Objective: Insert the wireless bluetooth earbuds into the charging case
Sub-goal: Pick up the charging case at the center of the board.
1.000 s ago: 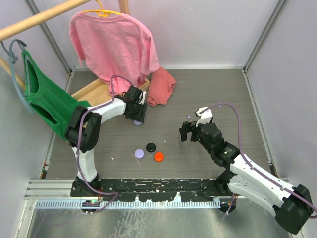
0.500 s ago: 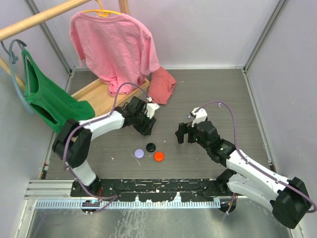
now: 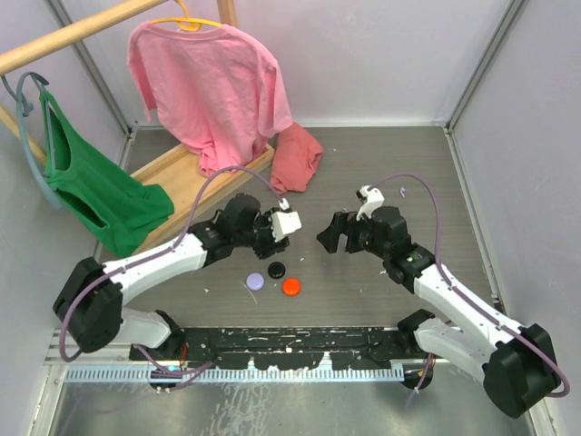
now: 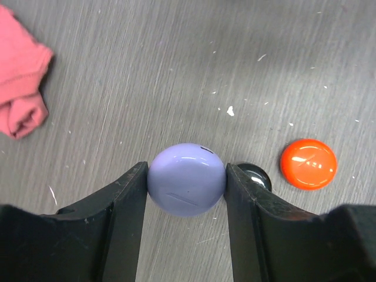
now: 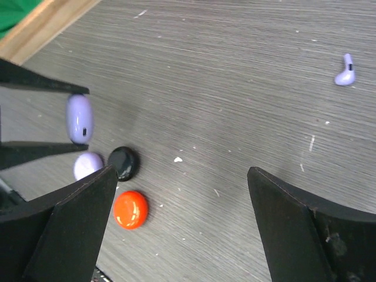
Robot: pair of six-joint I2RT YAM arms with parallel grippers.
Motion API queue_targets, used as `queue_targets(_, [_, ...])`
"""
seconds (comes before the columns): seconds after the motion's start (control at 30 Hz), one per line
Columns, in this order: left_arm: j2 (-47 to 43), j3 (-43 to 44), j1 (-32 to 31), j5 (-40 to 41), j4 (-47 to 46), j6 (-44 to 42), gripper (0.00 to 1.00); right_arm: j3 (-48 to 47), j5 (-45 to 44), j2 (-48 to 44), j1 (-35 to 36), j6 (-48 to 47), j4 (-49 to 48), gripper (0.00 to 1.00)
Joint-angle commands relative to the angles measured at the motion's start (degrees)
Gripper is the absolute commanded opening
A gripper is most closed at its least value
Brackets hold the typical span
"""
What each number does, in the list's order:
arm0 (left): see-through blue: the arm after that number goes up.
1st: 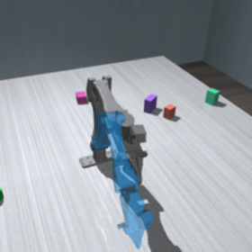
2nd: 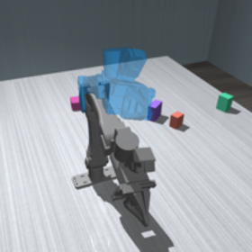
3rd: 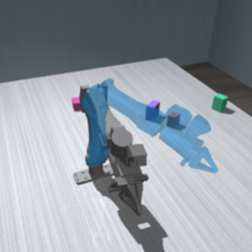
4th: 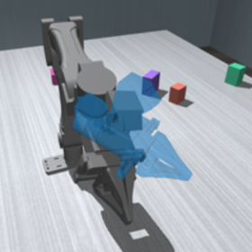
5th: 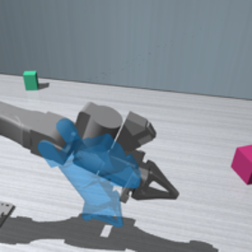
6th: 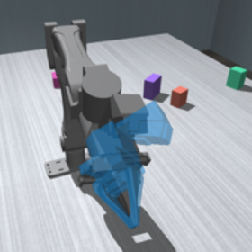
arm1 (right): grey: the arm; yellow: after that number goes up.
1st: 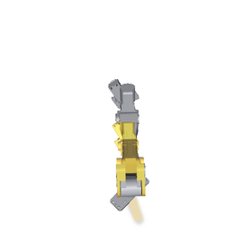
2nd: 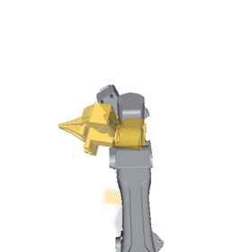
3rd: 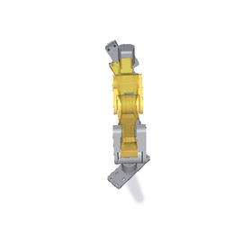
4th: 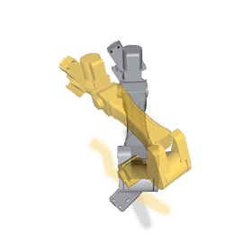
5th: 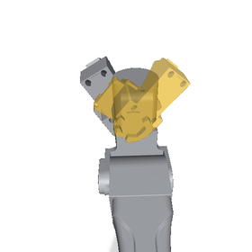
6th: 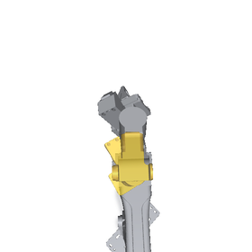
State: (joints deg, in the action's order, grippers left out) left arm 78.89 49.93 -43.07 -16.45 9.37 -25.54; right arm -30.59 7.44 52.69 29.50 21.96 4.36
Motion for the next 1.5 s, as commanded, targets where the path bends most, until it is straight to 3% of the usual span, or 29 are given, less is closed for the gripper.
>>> queue_targets(0.0, [-5.6,-2.8,-3.0,-2.2,-8.8,-10.0,0.39,-4.1,10.7,1.4,-2.2,2.7,-4.4,0.97])
queue_targets(0.37, [-10.8,-0.8,-9.9,-0.3,-4.0,-20.9,0.40,-7.5,29.7,7.3,-2.3,6.6,-12.5,0.87])
queue_targets(0.7, [-10.2,1.7,-13.2,2.1,-0.8,-23.9,0.40,-8.8,34.1,12.0,1.2,5.6,-13.3,0.76])
queue_targets(0.9, [-10.4,1.9,-14.0,2.1,-0.3,-25.3,0.41,-8.0,33.5,12.9,1.9,6.5,-15.9,0.63])
queue_targets(1.23, [-10.9,1.5,-14.6,2.7,-0.1,-25.0,0.44,-7.4,33.0,12.0,1.9,6.6,-16.6,0.26])
queue_targets(1.47, [-12.5,0.5,-14.9,5.5,-1.9,-21.9,0.52,-6.7,31.5,10.3,1.9,6.7,-17.0,0.11])
